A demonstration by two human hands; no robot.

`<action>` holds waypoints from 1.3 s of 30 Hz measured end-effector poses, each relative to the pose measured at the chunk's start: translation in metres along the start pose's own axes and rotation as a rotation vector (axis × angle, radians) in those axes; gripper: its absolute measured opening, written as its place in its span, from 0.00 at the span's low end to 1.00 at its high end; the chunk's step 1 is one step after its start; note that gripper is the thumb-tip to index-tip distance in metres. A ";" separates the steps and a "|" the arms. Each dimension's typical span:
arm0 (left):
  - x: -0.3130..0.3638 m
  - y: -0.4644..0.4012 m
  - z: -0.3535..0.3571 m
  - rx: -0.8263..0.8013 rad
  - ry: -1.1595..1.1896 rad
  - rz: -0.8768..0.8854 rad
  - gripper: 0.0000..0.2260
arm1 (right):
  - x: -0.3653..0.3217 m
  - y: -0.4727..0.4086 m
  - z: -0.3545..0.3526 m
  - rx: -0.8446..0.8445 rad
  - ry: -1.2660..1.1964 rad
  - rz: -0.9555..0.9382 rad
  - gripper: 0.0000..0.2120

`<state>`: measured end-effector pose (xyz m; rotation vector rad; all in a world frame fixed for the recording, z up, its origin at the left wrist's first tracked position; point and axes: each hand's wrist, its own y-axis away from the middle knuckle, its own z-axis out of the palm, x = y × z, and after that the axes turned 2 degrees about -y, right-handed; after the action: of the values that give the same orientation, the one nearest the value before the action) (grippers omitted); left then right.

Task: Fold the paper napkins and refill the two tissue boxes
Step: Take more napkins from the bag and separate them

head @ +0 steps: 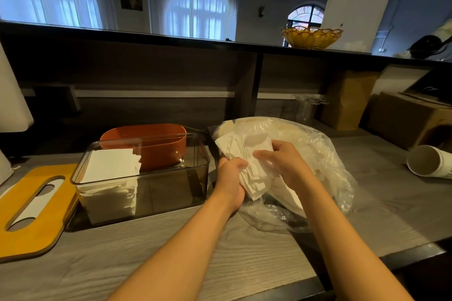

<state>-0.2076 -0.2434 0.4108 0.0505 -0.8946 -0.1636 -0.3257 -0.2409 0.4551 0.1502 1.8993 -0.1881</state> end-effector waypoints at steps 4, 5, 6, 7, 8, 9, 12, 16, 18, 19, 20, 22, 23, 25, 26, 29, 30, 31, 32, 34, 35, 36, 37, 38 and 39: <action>0.001 0.001 0.001 0.016 0.037 0.004 0.21 | -0.003 0.002 -0.002 0.031 -0.091 0.030 0.05; 0.000 0.000 0.001 0.015 0.052 0.004 0.21 | -0.003 0.003 -0.003 0.039 -0.111 0.042 0.04; 0.000 0.000 0.002 0.022 0.064 0.002 0.21 | -0.003 0.004 -0.004 0.044 -0.133 0.054 0.05; 0.000 -0.001 0.002 0.033 0.077 -0.002 0.21 | -0.003 0.004 -0.004 0.054 -0.151 0.061 0.06; -0.001 -0.002 0.001 0.045 0.092 -0.006 0.22 | -0.003 0.005 -0.005 0.072 -0.174 0.063 0.05; -0.001 -0.003 0.000 0.060 0.108 -0.013 0.22 | -0.005 0.005 -0.006 0.105 -0.205 0.059 0.05; 0.001 -0.005 -0.001 0.110 0.160 -0.035 0.22 | -0.013 0.007 -0.013 0.267 -0.395 0.064 0.06; 0.004 0.000 0.001 0.104 0.203 -0.041 0.17 | -0.017 0.011 -0.013 0.269 -0.658 0.176 0.15; 0.003 0.002 0.003 0.074 0.197 -0.025 0.17 | -0.017 0.015 -0.003 0.219 -0.632 0.219 0.21; 0.002 0.002 0.003 0.062 0.188 -0.017 0.18 | -0.017 0.015 0.002 0.182 -0.592 0.231 0.19; 0.002 0.002 0.002 0.050 0.177 -0.007 0.19 | -0.017 0.016 0.007 0.137 -0.554 0.244 0.15; 0.001 0.001 0.001 0.044 0.135 0.016 0.19 | -0.019 0.017 0.014 0.051 -0.415 0.247 0.06; 0.000 0.000 0.000 0.042 0.104 0.024 0.18 | -0.019 0.016 0.015 0.034 -0.325 0.230 0.06; -0.001 -0.002 0.000 0.061 0.030 0.035 0.17 | -0.017 0.013 0.015 0.045 -0.172 0.178 0.12; -0.001 -0.002 0.001 0.075 0.008 0.035 0.17 | -0.016 0.010 0.015 0.059 -0.127 0.153 0.12; 0.001 -0.002 -0.001 0.110 0.062 0.024 0.16 | -0.014 0.009 0.012 0.106 -0.007 0.049 0.09; 0.002 -0.002 -0.001 0.107 0.097 0.010 0.16 | -0.013 0.007 0.011 0.122 0.029 0.032 0.13; 0.004 -0.002 -0.002 0.094 0.121 -0.001 0.17 | -0.012 0.006 0.010 0.132 0.048 0.041 0.17; 0.005 -0.002 -0.003 0.071 0.137 -0.009 0.18 | -0.011 0.006 0.009 0.124 0.050 0.059 0.20; 0.005 0.000 -0.003 0.014 0.142 -0.024 0.18 | -0.013 0.009 0.009 0.052 -0.019 0.125 0.20; 0.005 0.002 -0.003 -0.008 0.130 -0.034 0.17 | -0.013 0.009 0.009 0.025 -0.069 0.170 0.19; 0.004 0.003 -0.002 -0.028 0.121 -0.043 0.16 | -0.014 0.010 0.009 0.011 -0.112 0.203 0.19; 0.004 0.003 -0.002 -0.043 0.113 -0.047 0.16 | -0.014 0.012 0.008 0.007 -0.155 0.207 0.18; 0.003 0.003 -0.002 -0.056 0.110 -0.050 0.16 | -0.015 0.013 0.007 0.011 -0.201 0.188 0.14; 0.003 0.003 -0.002 -0.067 0.112 -0.053 0.15 | -0.015 0.015 0.007 0.025 -0.237 0.164 0.10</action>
<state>-0.2038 -0.2406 0.4126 0.0209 -0.7758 -0.2374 -0.3115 -0.2279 0.4663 0.2872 1.6404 -0.1131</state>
